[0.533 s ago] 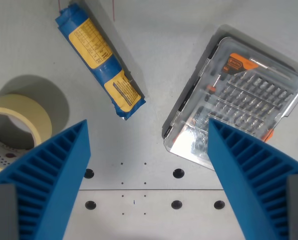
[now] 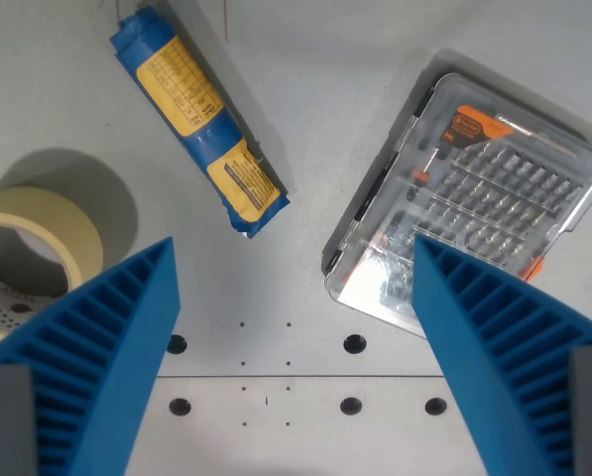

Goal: Move above the blue bag

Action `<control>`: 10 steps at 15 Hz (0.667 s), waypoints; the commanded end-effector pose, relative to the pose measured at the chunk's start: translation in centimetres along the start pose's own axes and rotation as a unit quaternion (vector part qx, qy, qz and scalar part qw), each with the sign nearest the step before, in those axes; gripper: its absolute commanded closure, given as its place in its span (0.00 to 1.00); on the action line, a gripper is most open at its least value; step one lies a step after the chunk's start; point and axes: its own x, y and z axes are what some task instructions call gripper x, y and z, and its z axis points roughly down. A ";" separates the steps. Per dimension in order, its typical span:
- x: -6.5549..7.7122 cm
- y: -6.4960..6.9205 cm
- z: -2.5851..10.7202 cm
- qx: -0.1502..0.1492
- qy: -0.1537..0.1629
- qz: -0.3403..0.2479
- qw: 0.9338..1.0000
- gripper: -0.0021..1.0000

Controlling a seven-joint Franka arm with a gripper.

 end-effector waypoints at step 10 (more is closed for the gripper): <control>0.1 -0.8 2.0 -0.002 0.016 -0.073 0.997 0.00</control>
